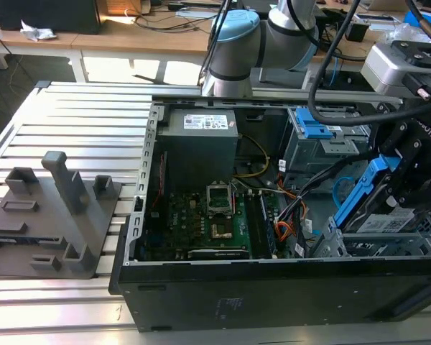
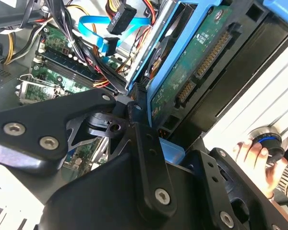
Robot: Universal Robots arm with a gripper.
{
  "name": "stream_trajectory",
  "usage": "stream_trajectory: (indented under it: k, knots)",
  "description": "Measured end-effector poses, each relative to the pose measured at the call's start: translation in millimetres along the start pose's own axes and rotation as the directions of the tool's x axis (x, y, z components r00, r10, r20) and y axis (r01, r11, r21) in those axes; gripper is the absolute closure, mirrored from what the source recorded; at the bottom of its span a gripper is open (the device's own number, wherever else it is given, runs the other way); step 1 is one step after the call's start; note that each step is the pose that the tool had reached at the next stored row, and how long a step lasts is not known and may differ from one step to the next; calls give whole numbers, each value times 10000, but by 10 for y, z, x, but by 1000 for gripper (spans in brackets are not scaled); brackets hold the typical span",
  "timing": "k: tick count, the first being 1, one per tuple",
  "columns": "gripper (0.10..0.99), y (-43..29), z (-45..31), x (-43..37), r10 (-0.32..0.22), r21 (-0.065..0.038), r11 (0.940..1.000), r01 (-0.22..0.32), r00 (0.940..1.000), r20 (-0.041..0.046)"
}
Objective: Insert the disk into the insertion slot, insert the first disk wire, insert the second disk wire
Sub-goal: 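Insert the disk into the insertion slot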
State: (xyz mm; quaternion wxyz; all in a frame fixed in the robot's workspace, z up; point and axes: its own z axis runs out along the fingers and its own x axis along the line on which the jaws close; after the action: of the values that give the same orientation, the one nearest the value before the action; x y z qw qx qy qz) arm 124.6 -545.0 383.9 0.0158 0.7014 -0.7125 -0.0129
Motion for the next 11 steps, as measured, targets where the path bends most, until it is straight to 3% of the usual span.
stream_trajectory:
  k: [11]
  knots:
    - [718,-4,100,0,0,0,10000,0,10000,1]
